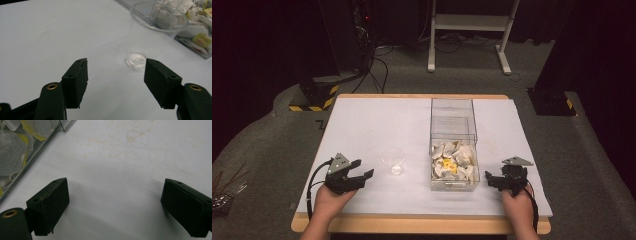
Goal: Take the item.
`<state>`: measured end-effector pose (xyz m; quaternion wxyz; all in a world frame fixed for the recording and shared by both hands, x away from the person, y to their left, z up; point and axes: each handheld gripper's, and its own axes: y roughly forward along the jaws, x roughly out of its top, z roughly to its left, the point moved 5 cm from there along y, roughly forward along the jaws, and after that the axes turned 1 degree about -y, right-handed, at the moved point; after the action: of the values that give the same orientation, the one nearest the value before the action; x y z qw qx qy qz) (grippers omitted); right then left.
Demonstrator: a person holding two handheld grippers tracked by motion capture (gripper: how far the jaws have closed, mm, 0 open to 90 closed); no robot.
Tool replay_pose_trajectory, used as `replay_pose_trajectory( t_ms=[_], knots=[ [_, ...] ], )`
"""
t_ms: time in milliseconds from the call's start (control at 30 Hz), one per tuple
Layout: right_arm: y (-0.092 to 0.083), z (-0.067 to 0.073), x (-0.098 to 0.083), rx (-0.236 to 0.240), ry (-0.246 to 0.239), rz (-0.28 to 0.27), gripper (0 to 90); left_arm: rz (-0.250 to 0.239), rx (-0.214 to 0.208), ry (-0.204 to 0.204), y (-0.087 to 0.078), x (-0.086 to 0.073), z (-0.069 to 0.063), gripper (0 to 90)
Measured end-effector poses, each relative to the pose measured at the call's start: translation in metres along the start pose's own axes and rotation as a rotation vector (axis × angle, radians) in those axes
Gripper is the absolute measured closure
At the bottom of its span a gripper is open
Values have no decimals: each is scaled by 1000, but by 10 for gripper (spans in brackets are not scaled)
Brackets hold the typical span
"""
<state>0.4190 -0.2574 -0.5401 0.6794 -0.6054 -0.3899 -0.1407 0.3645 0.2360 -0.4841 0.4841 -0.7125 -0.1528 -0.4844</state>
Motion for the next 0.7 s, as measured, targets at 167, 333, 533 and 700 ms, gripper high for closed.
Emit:
replay_pose_trajectory(
  t_ms=[167,333,533,700],
  knots=[
    [0,0,0,0,0,0,77,-7,-12,1,1,4,-5,361],
    [0,0,0,0,1,0,77,-11,-13,19,1,9,-9,363],
    [0,0,0,0,1,0,78,-26,-33,18,1,16,-15,365],
    [0,0,0,0,1,0,78,-31,-42,21,2,20,-18,364]
  ],
)
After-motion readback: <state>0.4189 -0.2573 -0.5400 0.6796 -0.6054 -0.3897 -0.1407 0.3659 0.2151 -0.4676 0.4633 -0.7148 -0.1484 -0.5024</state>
